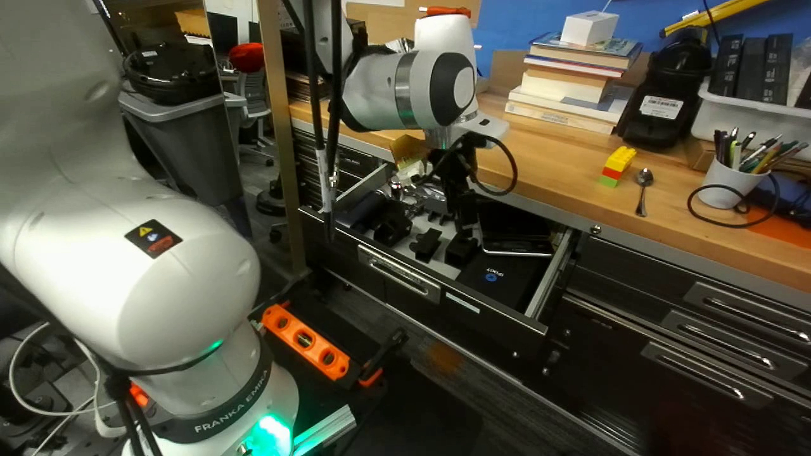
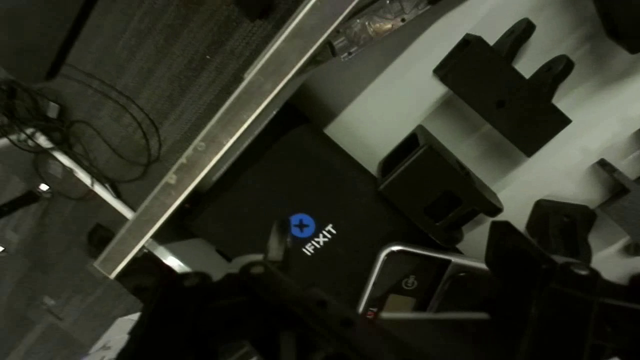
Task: Put the black objects inside the open drawer
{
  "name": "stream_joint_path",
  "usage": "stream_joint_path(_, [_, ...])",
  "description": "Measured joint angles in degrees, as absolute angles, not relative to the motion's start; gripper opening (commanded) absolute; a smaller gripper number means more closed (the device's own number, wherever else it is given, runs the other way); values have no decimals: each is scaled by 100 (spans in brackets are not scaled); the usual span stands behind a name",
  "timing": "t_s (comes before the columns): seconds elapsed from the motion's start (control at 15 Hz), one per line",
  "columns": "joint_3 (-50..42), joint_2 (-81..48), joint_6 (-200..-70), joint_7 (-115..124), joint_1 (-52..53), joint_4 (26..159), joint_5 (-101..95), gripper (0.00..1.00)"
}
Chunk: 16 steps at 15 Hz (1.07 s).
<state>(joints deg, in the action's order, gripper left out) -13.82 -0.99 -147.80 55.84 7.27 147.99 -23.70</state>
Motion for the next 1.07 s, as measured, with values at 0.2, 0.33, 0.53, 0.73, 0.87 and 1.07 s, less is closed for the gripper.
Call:
stream_joint_path(0.2, [-915,126,-14263,6823,528,14979,-2461,100])
stream_joint_path(0.33, [-580,257,-14067,7726,492,15206,-2442,100])
stream_joint_path(0.53, [-148,389,-13986,8943,491,15607,-2270,100])
stream_joint_path(0.73, [91,368,-14082,9516,491,15798,-1759,100])
stream_joint_path(0.87, [111,246,-14469,9550,488,15793,-1330,100])
stream_joint_path(1.07, [110,-48,-15197,9514,458,15793,-764,100])
